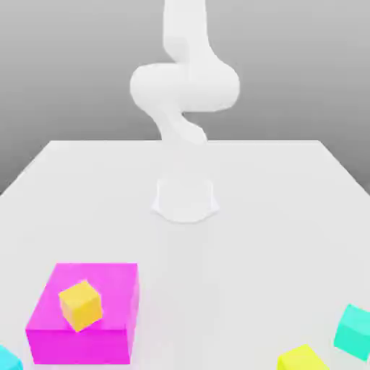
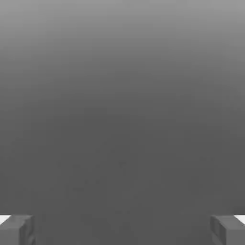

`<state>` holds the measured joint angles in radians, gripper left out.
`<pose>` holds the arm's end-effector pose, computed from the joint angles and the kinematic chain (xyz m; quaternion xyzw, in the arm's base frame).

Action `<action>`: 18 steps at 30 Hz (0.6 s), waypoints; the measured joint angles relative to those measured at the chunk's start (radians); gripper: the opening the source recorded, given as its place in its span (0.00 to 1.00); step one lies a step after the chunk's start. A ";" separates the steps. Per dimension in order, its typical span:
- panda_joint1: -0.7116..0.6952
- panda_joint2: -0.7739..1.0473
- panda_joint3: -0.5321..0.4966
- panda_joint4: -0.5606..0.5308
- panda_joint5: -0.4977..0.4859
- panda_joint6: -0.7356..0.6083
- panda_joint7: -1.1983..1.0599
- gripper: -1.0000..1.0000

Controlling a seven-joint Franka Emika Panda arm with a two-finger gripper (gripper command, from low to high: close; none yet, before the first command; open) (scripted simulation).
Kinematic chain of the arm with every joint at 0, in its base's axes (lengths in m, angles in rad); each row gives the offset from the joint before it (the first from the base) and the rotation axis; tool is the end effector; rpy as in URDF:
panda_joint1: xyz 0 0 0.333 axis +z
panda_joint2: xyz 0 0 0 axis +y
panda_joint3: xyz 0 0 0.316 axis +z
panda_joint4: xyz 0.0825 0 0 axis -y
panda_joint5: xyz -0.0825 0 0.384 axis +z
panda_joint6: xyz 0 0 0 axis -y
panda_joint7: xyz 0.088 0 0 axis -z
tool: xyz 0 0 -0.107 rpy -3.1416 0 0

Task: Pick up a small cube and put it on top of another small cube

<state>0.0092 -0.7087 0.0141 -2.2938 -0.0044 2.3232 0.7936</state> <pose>0.3791 0.0107 0.6836 -0.8647 0.3496 -0.3338 0.1369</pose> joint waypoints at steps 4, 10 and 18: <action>0.015 0.151 0.025 0.010 -0.008 0.039 -0.010 0.50; 0.037 0.368 0.061 0.025 -0.026 0.095 -0.020 0.50; 0.076 0.659 0.106 0.044 -0.060 0.169 -0.028 0.50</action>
<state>0.0850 -0.0500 0.1198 -2.2498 -0.0642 2.4920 0.7661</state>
